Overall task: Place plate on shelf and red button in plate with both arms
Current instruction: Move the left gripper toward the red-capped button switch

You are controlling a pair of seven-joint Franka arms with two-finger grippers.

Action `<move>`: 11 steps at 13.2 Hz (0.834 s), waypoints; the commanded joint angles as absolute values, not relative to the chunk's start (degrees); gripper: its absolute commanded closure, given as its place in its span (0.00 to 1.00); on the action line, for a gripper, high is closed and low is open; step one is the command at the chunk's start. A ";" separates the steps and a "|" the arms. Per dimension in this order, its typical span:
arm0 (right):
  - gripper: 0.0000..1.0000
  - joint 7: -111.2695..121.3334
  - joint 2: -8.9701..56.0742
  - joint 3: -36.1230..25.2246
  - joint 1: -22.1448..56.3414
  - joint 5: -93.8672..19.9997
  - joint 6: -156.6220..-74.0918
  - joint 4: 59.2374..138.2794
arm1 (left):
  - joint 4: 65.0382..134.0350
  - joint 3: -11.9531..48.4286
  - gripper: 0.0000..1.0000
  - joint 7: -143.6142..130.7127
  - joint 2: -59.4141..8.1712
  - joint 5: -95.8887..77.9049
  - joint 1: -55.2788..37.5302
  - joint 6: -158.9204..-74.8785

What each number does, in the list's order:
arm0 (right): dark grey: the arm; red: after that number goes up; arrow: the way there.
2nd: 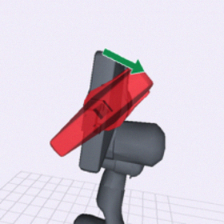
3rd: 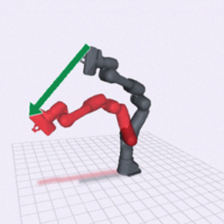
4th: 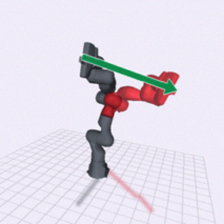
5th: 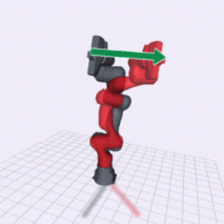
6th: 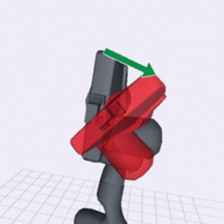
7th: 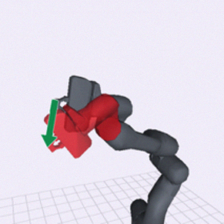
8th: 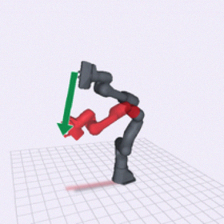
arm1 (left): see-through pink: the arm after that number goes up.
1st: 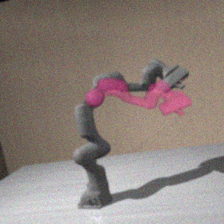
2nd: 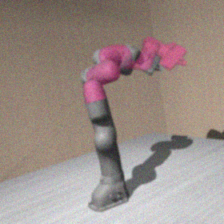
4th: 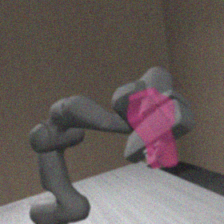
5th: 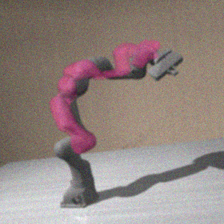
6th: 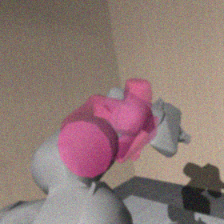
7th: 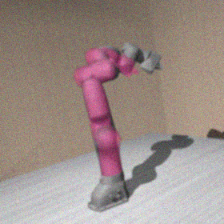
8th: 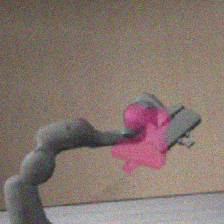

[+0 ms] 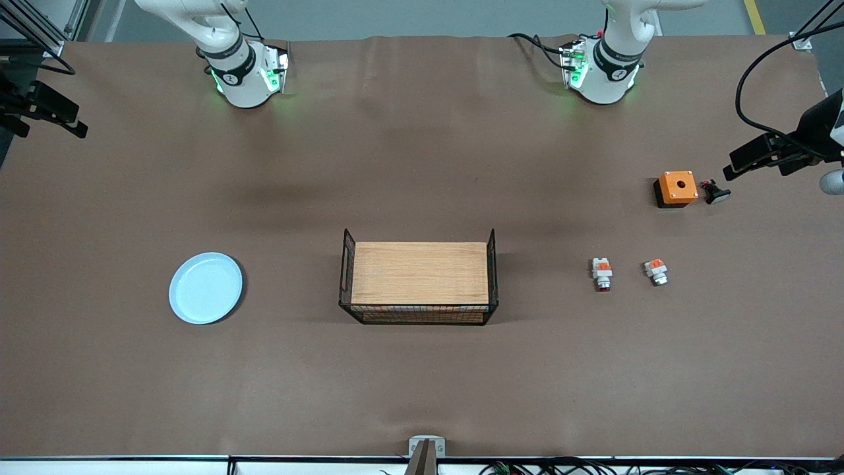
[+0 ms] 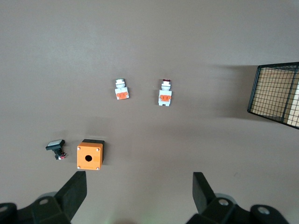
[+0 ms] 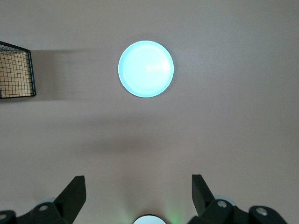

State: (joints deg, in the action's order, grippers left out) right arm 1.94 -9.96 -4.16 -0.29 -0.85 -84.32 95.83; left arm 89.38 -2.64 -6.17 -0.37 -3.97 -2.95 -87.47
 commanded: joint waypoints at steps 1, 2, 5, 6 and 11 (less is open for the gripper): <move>0.00 1.76 -11.60 -3.96 0.00 0.44 -84.90 97.38 | 87.98 -2.64 0.00 -5.80 -1.23 -5.09 -2.81 -86.13; 0.00 1.76 -11.60 -3.96 0.00 0.44 -84.90 97.38 | 88.15 -2.64 0.00 -5.71 -1.75 -7.71 -2.64 -86.13; 0.00 1.76 -11.60 -3.96 -0.09 0.44 -84.99 97.38 | 89.55 -2.64 0.00 -6.67 -4.39 -9.67 -2.90 -84.82; 0.00 1.76 -11.60 -3.96 -0.09 0.44 -84.99 97.38 | 89.65 -2.64 0.00 -7.55 -5.61 -9.75 -3.25 -84.73; 0.00 1.76 -11.60 -3.96 -0.09 0.44 -84.99 97.38 | 92.88 -1.76 0.00 -8.79 -11.07 -9.75 -3.87 -91.19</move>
State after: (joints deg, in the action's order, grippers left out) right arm 1.94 -9.97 -4.16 -0.29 -0.80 -84.47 95.86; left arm 90.80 -2.03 -7.94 -10.58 -8.87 -3.35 -87.48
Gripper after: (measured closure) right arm 0.000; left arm 0.000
